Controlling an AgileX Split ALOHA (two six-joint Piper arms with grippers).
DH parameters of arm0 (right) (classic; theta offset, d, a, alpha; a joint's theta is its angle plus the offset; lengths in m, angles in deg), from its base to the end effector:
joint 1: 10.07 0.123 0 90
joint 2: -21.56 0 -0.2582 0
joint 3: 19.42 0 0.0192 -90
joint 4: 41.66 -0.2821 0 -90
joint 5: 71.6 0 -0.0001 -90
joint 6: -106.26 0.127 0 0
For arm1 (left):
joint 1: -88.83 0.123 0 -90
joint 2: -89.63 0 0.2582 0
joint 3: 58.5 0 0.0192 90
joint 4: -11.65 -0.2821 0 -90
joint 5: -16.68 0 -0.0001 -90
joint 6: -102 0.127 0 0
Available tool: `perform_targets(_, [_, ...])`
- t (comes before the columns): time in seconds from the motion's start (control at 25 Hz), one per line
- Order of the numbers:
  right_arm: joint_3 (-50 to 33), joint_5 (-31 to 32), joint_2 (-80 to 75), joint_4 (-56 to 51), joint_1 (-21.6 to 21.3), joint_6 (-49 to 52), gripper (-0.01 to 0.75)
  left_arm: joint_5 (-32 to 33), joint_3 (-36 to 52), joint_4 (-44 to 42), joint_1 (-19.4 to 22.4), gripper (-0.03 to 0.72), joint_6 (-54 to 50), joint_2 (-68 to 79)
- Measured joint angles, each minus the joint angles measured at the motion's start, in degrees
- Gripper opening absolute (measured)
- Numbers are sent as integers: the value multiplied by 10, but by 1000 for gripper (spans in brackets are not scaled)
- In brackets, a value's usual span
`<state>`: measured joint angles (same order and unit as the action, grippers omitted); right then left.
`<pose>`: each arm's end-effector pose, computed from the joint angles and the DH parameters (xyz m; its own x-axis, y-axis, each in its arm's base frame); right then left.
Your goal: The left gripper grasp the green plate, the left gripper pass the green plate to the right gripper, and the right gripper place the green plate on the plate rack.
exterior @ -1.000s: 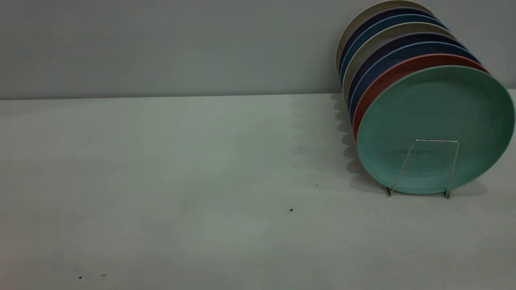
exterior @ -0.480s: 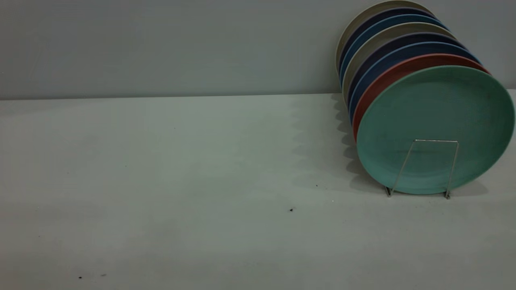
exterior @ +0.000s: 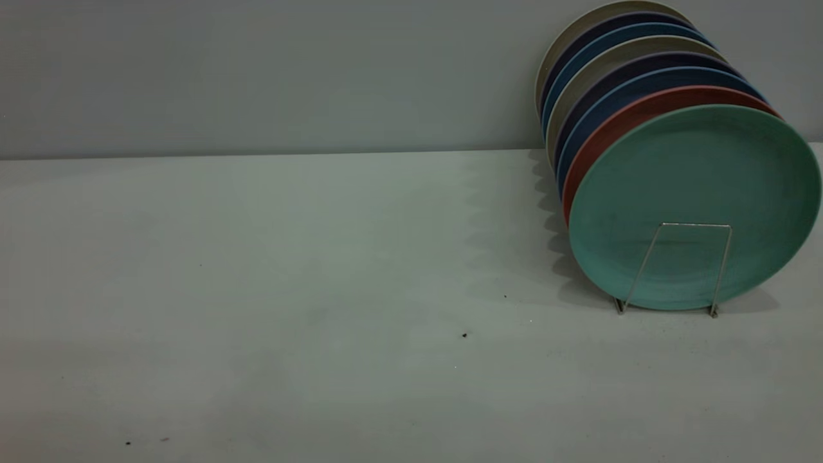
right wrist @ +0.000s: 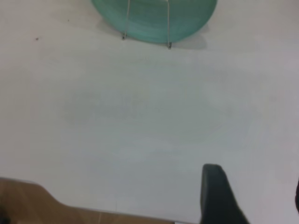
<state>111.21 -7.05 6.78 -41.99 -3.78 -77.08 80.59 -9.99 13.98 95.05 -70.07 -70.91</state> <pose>0.0943 0.0111 0.2497 -0.6142 -0.1238 -0.7794 -0.1481 0.9882 -0.0403 0.1052 0.0068 0.2479 -0.6684 0.0480 -0.7423 -0.0009 0.9979 0.0653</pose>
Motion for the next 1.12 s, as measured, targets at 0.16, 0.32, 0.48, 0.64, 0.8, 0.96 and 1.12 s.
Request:
perform_targets(0.16, [0,1,1,0,0,0,413,2,0,0,0,582,0,-58])
perform_targets(0.32, [0,1,37,-1,-23,0,413,5,0,0,0,582,-1,-97])
perform_targets(0.48, [0,5,71,-1,-44,0,413,8,0,0,0,582,-1,-115])
perform_targets(0.64, [0,5,71,-1,-45,0,413,9,0,0,-2,582,-1,-118])
perform_targets(0.8, [0,5,71,-1,-45,0,413,9,0,0,-52,582,-1,-121])
perform_targets(0.96, [0,5,71,-1,-45,0,413,9,0,0,-83,582,-1,-121])
perform_targets(1.12, [0,5,71,-1,-45,0,413,9,0,0,-83,582,-1,-121])
